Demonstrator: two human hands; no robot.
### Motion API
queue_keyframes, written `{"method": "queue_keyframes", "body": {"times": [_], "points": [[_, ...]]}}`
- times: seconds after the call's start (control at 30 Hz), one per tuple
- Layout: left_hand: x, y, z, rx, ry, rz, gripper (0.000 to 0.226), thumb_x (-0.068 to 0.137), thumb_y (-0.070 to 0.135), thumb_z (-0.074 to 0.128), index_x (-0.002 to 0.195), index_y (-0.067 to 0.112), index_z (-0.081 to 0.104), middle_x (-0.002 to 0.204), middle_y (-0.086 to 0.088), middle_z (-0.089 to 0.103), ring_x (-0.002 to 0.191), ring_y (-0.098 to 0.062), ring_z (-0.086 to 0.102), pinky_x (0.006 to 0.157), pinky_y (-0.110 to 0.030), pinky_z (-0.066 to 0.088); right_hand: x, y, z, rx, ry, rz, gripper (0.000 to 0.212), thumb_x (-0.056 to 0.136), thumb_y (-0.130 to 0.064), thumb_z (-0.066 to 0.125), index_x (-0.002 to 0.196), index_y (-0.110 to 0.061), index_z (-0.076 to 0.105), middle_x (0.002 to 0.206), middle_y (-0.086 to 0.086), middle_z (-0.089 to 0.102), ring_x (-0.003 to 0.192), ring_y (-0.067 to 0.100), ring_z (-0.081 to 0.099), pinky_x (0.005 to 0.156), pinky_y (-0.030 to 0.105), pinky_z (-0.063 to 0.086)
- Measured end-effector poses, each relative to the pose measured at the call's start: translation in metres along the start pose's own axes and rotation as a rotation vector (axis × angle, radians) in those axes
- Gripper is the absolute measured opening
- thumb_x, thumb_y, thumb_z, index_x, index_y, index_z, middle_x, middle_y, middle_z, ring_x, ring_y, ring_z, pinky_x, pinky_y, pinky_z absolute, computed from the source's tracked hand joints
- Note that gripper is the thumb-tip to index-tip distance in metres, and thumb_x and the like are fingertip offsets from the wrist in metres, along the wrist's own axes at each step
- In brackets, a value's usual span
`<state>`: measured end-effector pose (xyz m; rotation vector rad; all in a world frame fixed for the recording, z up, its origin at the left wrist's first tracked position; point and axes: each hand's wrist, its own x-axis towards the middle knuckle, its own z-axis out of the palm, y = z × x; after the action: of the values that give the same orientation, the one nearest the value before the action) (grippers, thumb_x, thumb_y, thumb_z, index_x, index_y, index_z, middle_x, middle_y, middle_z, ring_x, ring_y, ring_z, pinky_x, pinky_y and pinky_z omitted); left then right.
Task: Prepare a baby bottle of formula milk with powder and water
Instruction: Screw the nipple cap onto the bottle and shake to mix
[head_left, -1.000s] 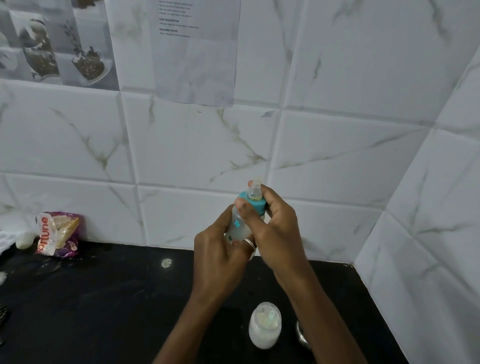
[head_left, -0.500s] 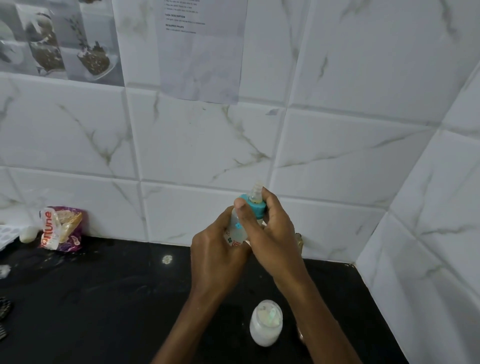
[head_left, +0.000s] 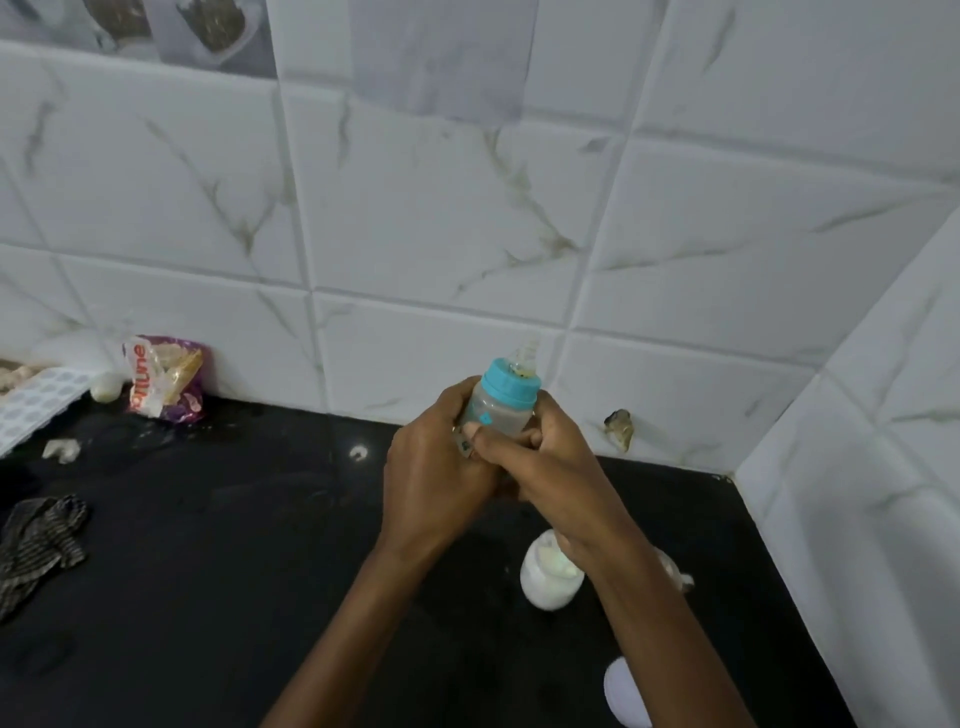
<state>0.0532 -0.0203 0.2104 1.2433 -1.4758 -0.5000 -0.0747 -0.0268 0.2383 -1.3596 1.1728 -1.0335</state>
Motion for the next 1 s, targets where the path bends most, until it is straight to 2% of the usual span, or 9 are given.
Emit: {"method": "queue_keyframes", "body": {"times": [0.17, 0.27, 0.37, 0.5, 0.57, 0.63, 0.8, 0.9, 1.0], "points": [[-0.011, -0.012, -0.027, -0.009, -0.238, -0.011, 0.067, 0.079, 0.031, 0.087, 0.125, 0.063, 0.049, 0.111, 0.041, 0.063, 0.104, 0.003, 0.066, 0.084, -0.02, 0.056, 0.002, 0.011, 0.001, -0.037, -0.025, 0.057, 0.047, 0.088, -0.038, 0.078, 0.13, -0.032, 0.059, 0.115, -0.005, 0.073, 0.105, 0.016, 0.073, 0.085, 0.042, 0.063], [-0.02, -0.029, -0.043, -0.075, -0.18, -0.134, 0.083, 0.071, 0.061, 0.078, 0.146, 0.037, 0.051, 0.134, 0.024, 0.063, 0.124, 0.003, 0.059, 0.097, -0.02, 0.05, 0.008, 0.007, -0.01, 0.194, 0.082, -0.012, 0.043, 0.091, -0.031, 0.074, 0.129, -0.019, 0.059, 0.117, 0.003, 0.074, 0.106, 0.021, 0.074, 0.08, 0.048, 0.064], [-0.025, -0.042, -0.054, -0.219, -0.012, -0.247, 0.057, 0.084, 0.057, 0.067, 0.134, 0.032, 0.062, 0.122, 0.015, 0.072, 0.116, -0.001, 0.066, 0.094, -0.026, 0.057, 0.01, 0.013, -0.009, 0.36, 0.093, -0.035, 0.048, 0.084, -0.033, 0.073, 0.126, -0.017, 0.057, 0.116, 0.005, 0.072, 0.106, 0.024, 0.073, 0.075, 0.047, 0.064], [-0.026, -0.055, -0.055, -0.251, 0.067, -0.324, 0.034, 0.091, 0.07, 0.054, 0.115, 0.049, 0.066, 0.116, 0.014, 0.075, 0.114, -0.006, 0.068, 0.101, -0.044, 0.056, 0.007, 0.03, -0.001, 0.071, -0.136, 0.056, 0.048, 0.081, -0.032, 0.078, 0.123, -0.019, 0.06, 0.113, 0.006, 0.072, 0.106, 0.025, 0.072, 0.073, 0.042, 0.064], [-0.026, -0.055, -0.055, -0.254, 0.069, -0.331, 0.024, 0.095, 0.068, 0.05, 0.106, 0.055, 0.066, 0.113, 0.015, 0.075, 0.113, -0.006, 0.068, 0.1, -0.046, 0.056, 0.012, 0.028, -0.001, 0.3, -0.049, 0.026, 0.049, 0.081, -0.032, 0.076, 0.124, -0.015, 0.059, 0.117, 0.01, 0.069, 0.107, 0.028, 0.072, 0.073, 0.046, 0.063], [-0.026, -0.054, -0.054, -0.259, 0.086, -0.337, 0.021, 0.098, 0.061, 0.05, 0.104, 0.05, 0.068, 0.111, 0.014, 0.075, 0.11, -0.005, 0.069, 0.099, -0.046, 0.056, 0.017, 0.026, 0.001, 0.513, 0.044, -0.009, 0.048, 0.086, -0.034, 0.071, 0.126, -0.013, 0.056, 0.122, 0.013, 0.067, 0.111, 0.033, 0.071, 0.074, 0.048, 0.062], [-0.021, -0.053, -0.051, -0.266, 0.084, -0.359, 0.021, 0.1, 0.052, 0.05, 0.106, 0.042, 0.068, 0.108, 0.012, 0.077, 0.105, -0.006, 0.071, 0.095, -0.043, 0.058, 0.022, 0.026, 0.006, 0.208, -0.103, 0.05, 0.052, 0.079, -0.04, 0.073, 0.124, -0.018, 0.061, 0.118, 0.006, 0.071, 0.112, 0.029, 0.07, 0.081, 0.049, 0.063], [-0.019, -0.052, -0.051, -0.293, 0.093, -0.374, 0.023, 0.101, 0.051, 0.051, 0.108, 0.038, 0.069, 0.108, 0.012, 0.077, 0.106, -0.006, 0.071, 0.096, -0.041, 0.057, 0.027, 0.023, 0.003, 0.583, 0.044, -0.003, 0.046, 0.087, -0.033, 0.068, 0.127, -0.013, 0.056, 0.118, 0.011, 0.069, 0.112, 0.035, 0.07, 0.082, 0.052, 0.061], [-0.016, -0.051, -0.05, -0.295, 0.087, -0.384, 0.021, 0.102, 0.048, 0.052, 0.106, 0.037, 0.07, 0.107, 0.012, 0.077, 0.104, -0.007, 0.072, 0.094, -0.041, 0.058, 0.025, 0.024, 0.005, 0.342, -0.066, 0.014, 0.044, 0.083, -0.035, 0.07, 0.122, -0.015, 0.059, 0.112, 0.006, 0.072, 0.111, 0.03, 0.071, 0.082, 0.05, 0.062]]}}
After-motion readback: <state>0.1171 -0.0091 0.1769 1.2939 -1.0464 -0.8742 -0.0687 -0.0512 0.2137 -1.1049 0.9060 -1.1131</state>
